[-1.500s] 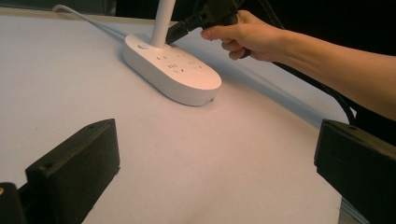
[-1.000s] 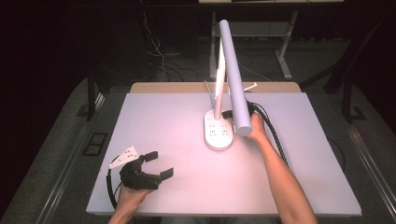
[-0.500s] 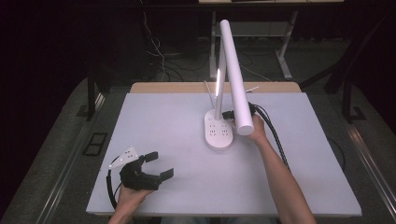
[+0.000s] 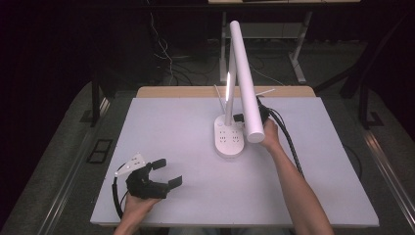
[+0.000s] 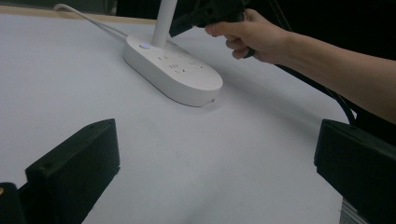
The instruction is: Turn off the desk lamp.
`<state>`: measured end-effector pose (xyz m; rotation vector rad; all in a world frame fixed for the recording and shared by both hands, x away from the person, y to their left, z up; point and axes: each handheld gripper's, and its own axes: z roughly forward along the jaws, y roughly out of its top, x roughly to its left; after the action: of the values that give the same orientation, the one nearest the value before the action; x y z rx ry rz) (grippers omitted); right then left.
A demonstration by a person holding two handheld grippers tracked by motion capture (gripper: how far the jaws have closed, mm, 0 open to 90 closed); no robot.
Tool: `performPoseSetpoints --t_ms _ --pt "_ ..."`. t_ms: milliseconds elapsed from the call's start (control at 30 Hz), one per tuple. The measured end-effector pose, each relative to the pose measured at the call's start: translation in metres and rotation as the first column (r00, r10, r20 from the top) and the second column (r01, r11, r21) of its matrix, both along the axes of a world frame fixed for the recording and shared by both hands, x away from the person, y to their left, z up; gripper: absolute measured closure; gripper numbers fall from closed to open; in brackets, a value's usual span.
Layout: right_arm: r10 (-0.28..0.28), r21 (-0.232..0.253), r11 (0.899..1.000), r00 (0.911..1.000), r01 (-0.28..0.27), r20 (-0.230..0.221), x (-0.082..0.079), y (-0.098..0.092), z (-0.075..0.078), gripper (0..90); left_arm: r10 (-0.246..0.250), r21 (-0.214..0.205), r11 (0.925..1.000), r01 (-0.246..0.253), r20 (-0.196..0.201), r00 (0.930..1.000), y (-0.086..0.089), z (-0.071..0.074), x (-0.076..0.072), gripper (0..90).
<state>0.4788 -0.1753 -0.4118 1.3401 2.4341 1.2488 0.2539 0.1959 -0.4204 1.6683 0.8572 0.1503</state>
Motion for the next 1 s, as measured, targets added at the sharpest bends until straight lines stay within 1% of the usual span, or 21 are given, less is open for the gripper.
performPoseSetpoints --t_ms 133,200,233,267,300,367,433,467,533,567,600,633,667,733,767,800,833,867,900,933,1000 --pt "-0.009 0.015 1.0 1.0 0.008 0.004 -0.004 -0.007 0.012 90.0 0.0 -0.001 1.0 0.0 0.0 1.0 0.0 0.0 0.0 0.0" --pt "-0.005 0.016 1.0 0.9999 0.005 0.011 -0.005 -0.009 0.014 90.0 0.001 -0.001 1.0 -0.001 0.002 1.0 0.0 0.0 0.0 0.0" --pt "-0.005 0.02 1.0 0.9997 0.005 0.025 -0.008 -0.013 0.019 90.0 0.001 -0.002 1.0 -0.001 0.002 1.0 0.0 0.0 0.0 0.0" --pt "-0.005 0.02 1.0 0.9997 0.005 0.025 -0.008 -0.013 0.019 90.0 0.001 -0.002 1.0 -0.001 0.002 1.0 0.0 0.0 0.0 0.0" --pt "0.004 0.03 1.0 0.9996 -0.005 0.028 -0.012 -0.017 0.025 90.0 0.0 0.0 1.0 0.0 0.001 1.0 0.0 0.0 0.0 0.0" --pt "0.005 0.032 0.999 0.9992 -0.006 0.04 -0.016 -0.021 0.031 90.0 0.0 -0.001 1.0 0.0 0.001 1.0 -0.001 0.0 -0.001 0.0" --pt "0.005 0.035 0.999 0.9992 -0.006 0.04 -0.018 -0.022 0.033 89.9 0.001 -0.001 1.0 -0.001 0.002 1.0 -0.001 0.0 -0.001 0.0" --pt "0.002 0.037 0.999 0.9986 -0.004 0.054 -0.023 -0.027 0.039 89.8 0.001 -0.001 1.0 -0.001 0.003 1.0 -0.001 0.0 -0.001 0.0" --pt "0.003 0.038 0.999 0.9984 -0.006 0.056 -0.024 -0.029 0.041 89.8 0.002 -0.002 1.0 -0.002 0.004 1.0 -0.001 0.0 -0.001 0.0" --pt "0.003 0.034 0.999 0.9982 -0.005 0.059 -0.029 -0.034 0.046 89.6 0.003 -0.002 1.0 -0.003 0.004 1.0 -0.002 0.0 -0.001 0.0" --pt "0.0 0.038 0.999 0.9983 -0.002 0.058 -0.031 -0.036 0.047 71.7 0.002 -0.002 1.0 -0.002 0.004 1.0 -0.002 0.0 -0.001 0.0" --pt "0.0 0.038 0.999 0.9983 -0.002 0.058 -0.031 -0.036 0.047 71.7 0.002 -0.002 1.0 -0.002 0.004 1.0 -0.002 0.0 -0.001 0.0" --pt "-0.007 0.021 1.0 0.9982 0.005 0.06 -0.036 -0.04 0.05 69.7 0.002 0.0 1.0 -0.002 0.003 1.0 -0.002 0.0 -0.001 0.0" --pt "-0.008 0.021 1.0 0.9979 0.006 0.065 -0.038 -0.041 0.051 67.8 0.002 -0.001 1.0 -0.002 0.003 1.0 -0.003 0.0 0.0 0.0" --pt "-0.009 0.016 1.0 0.9976 0.008 0.069 -0.041 -0.043 0.052 64.4 0.002 -0.001 1.0 -0.002 0.003 1.0 -0.003 0.0 0.0 0.0" --pt "-0.02 0.006 1.0 0.9964 0.019 0.082 -0.047 -0.047 0.055 54.9 0.002 -0.002 1.0 -0.002 0.002 1.0 -0.003 0.0 0.0 0.0" --pt "-0.02 0.006 1.0 0.9964 0.019 0.082 -0.047 -0.047 0.055 54.9 0.002 -0.002 1.0 -0.002 0.002 1.0 -0.003 0.0 0.0 0.0" --pt "-0.018 0.006 1.0 0.9964 0.018 0.082 -0.049 -0.049 0.055 51.2 0.002 -0.001 1.0 -0.002 0.001 1.0 -0.003 0.0 0.0 0.0" --pt "-0.024 0.012 1.0 0.9958 0.023 0.089 -0.056 -0.053 0.058 43.3 0.002 -0.002 1.0 -0.002 0.001 1.0 -0.003 0.0 0.0 0.0" --pt "-0.024 0.012 1.0 0.9958 0.023 0.089 -0.056 -0.053 0.058 43.3 0.002 -0.003 1.0 -0.002 0.001 1.0 -0.003 0.0 0.0 0.0" --pt "-0.024 0.025 0.999 0.9965 0.022 0.08 -0.061 -0.057 0.06 34.9 0.002 -0.004 1.0 -0.002 0.001 1.0 -0.003 0.0 0.0 0.0"
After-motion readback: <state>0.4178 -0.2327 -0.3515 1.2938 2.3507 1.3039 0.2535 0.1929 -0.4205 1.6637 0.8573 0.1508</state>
